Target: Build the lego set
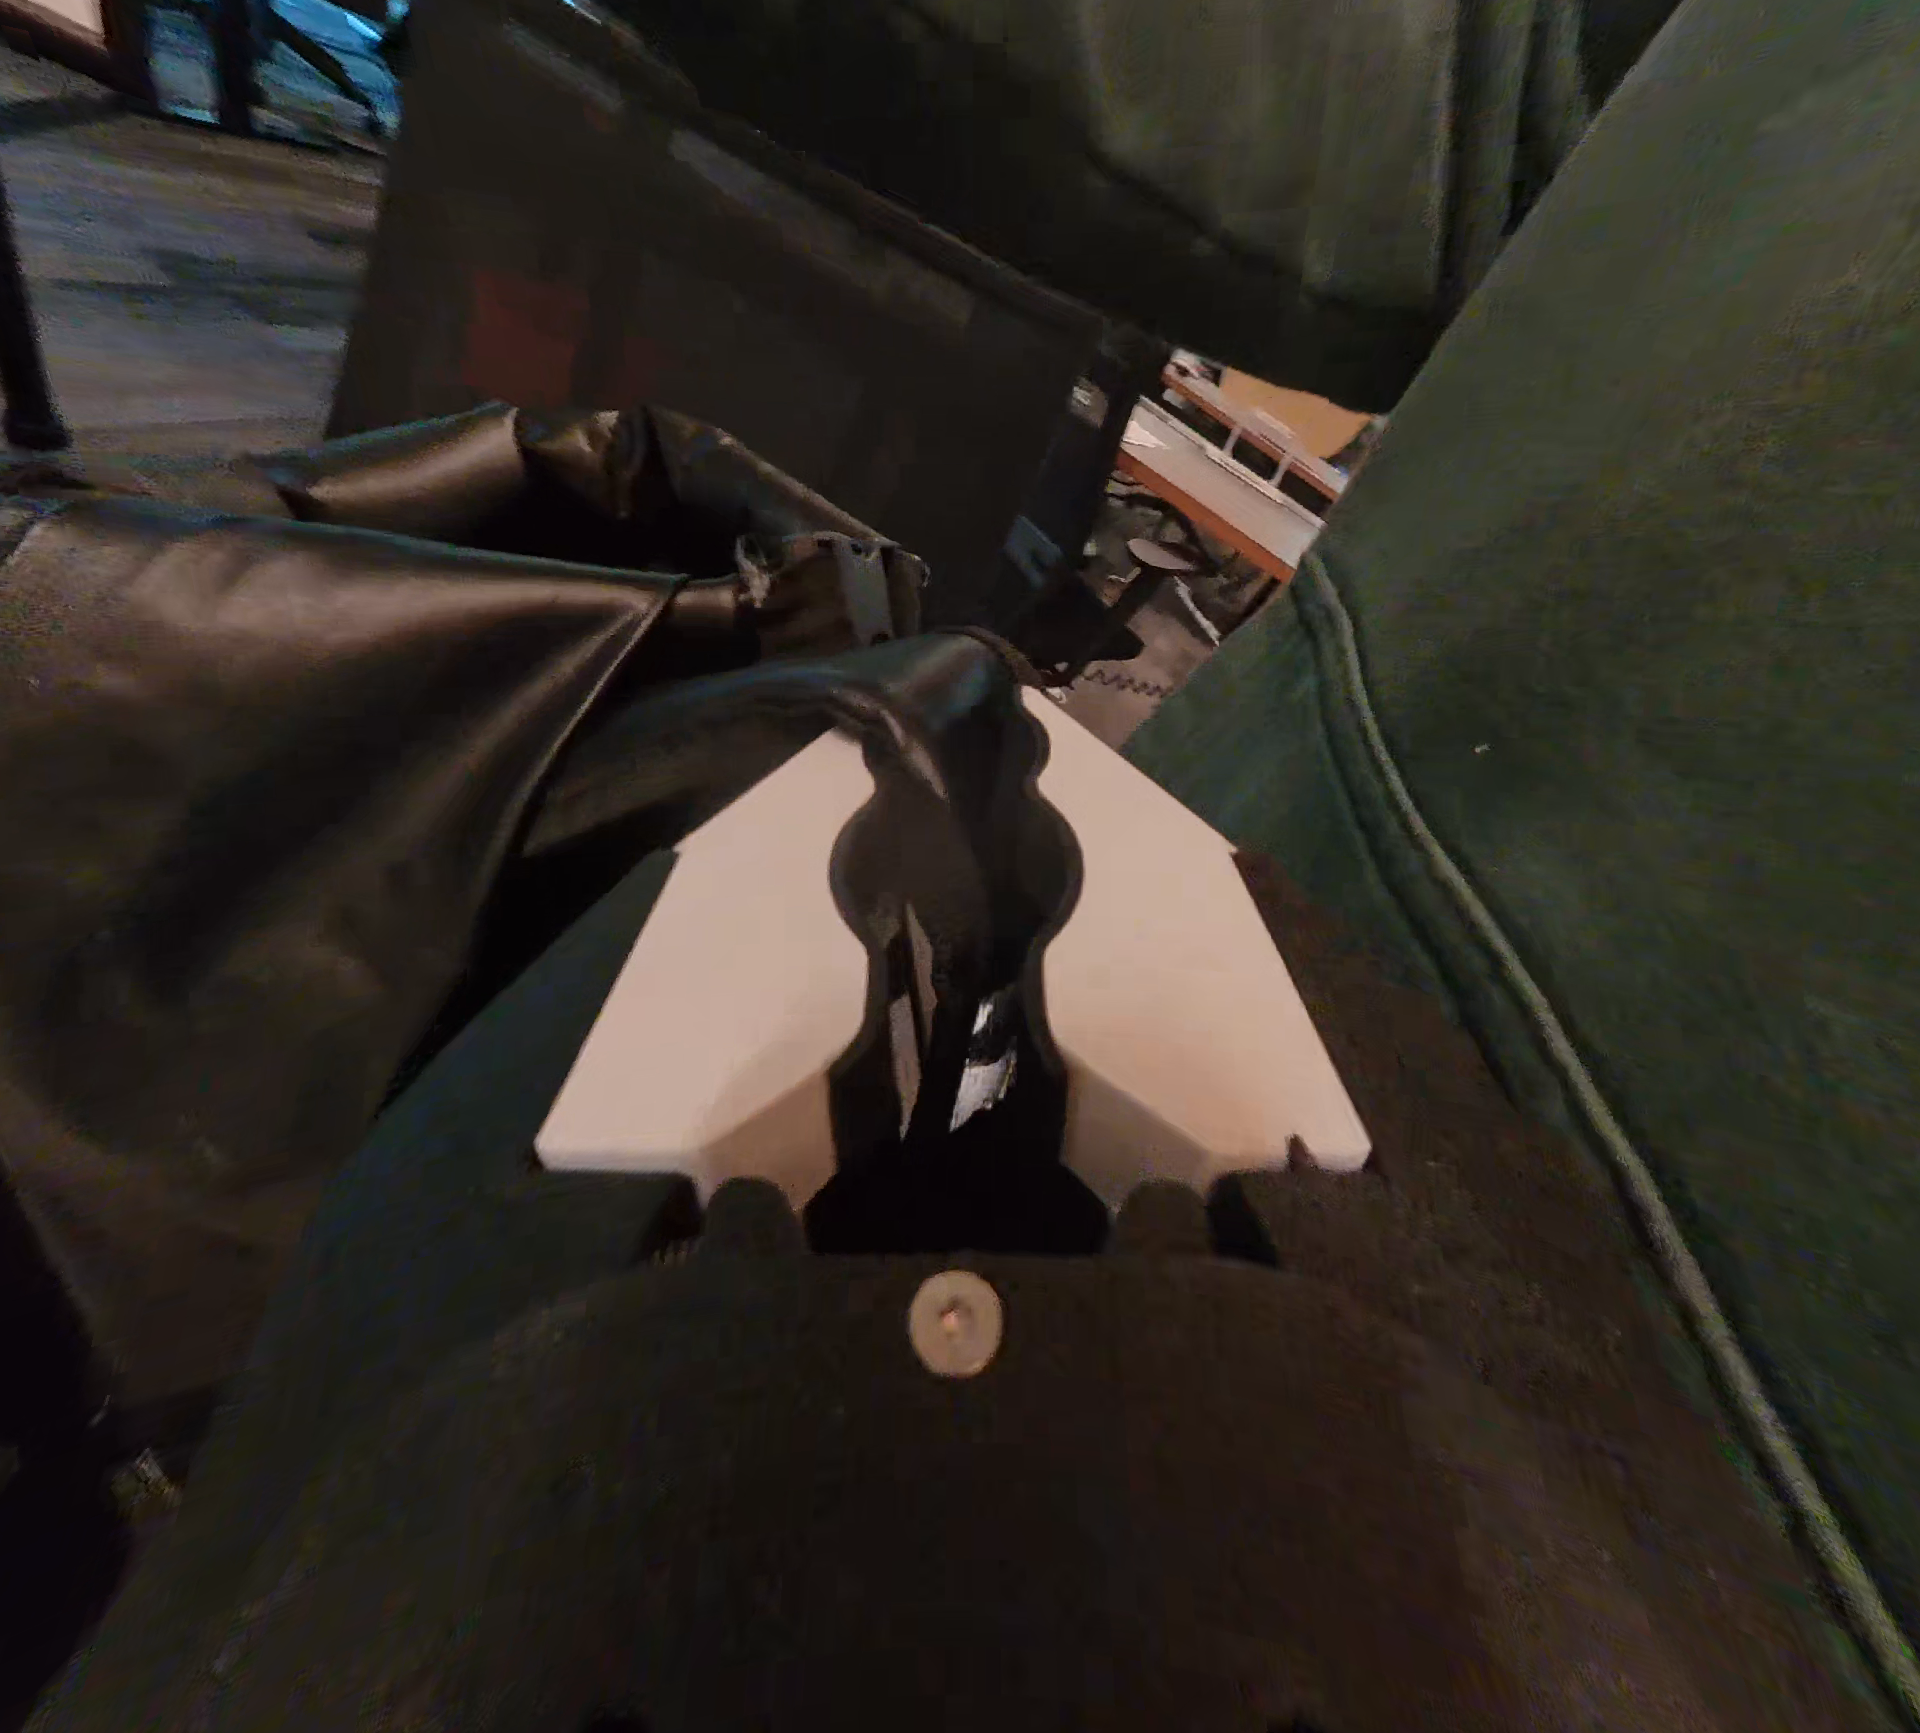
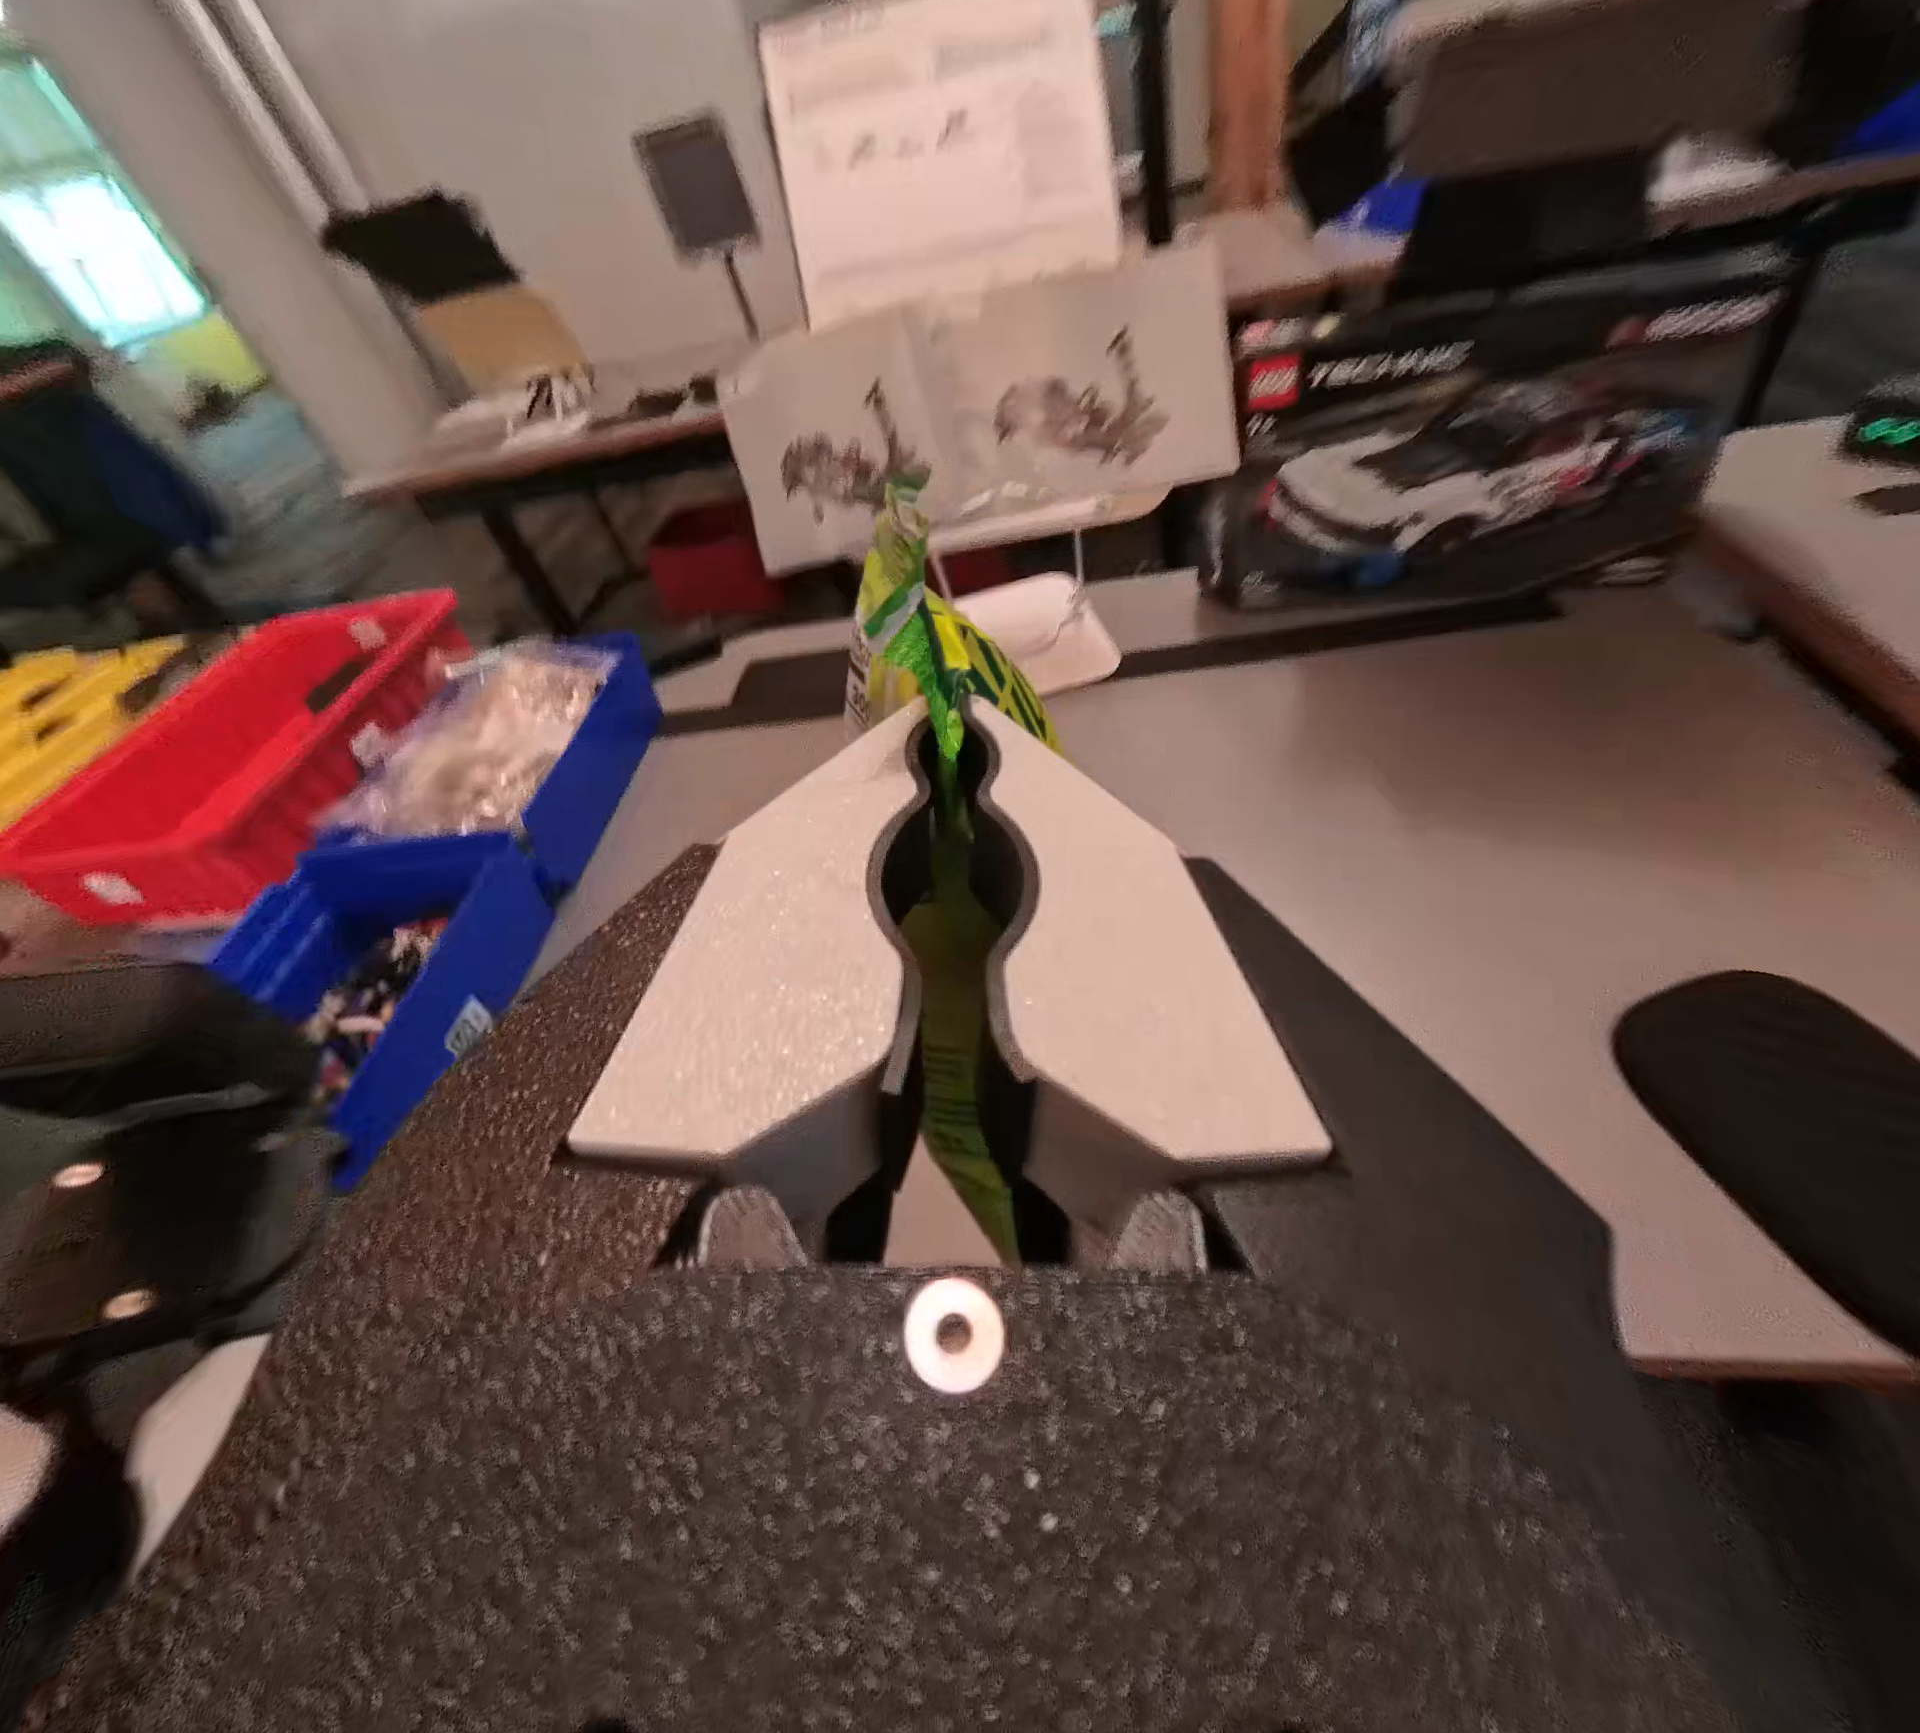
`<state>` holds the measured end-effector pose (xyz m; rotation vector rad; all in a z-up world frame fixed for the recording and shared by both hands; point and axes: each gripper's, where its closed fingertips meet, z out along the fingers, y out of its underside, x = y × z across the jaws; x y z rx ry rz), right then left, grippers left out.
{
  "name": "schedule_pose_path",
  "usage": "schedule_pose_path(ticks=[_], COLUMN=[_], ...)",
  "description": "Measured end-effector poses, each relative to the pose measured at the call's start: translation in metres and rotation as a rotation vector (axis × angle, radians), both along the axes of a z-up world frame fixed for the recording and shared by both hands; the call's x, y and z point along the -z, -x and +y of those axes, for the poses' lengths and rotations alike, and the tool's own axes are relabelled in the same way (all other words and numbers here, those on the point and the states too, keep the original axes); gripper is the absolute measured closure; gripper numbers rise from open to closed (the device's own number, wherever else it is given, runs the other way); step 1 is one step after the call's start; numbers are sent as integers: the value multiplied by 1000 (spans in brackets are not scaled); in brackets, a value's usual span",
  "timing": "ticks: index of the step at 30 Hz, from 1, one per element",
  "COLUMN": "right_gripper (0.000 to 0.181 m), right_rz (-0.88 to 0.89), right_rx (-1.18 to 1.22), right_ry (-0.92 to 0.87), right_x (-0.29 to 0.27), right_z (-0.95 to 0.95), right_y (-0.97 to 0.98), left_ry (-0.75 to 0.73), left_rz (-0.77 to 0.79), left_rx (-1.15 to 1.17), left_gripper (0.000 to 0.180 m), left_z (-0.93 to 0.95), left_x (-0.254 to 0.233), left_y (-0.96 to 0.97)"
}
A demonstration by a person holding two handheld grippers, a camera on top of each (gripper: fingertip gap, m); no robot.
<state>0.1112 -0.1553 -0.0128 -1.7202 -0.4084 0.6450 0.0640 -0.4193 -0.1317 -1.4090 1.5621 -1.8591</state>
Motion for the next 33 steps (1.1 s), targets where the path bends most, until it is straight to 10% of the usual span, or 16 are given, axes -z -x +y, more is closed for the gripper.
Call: schedule_pose_path(ticks=[7, 13, 21, 33], right_gripper=[181, 142, 140, 132], right_rz=[-132, -126, -155, -261], right_rx=[-68, -8, 82, 65], right_ry=[46, 36, 83, 501], right_x=[75, 65, 45, 107], right_z=[114, 130, 31, -238], right_y=[78, 71, -2, -48], left_ry=[26, 10, 28, -5], left_rz=[2, 3, 5, 76], left_rx=[-133, -119, -69, -84], left_gripper=[161, 160, 160, 159], left_z=[26, 32, 38, 40], left_x=[13, 12, 13, 17], left_y=[6, 1, -8, -20])
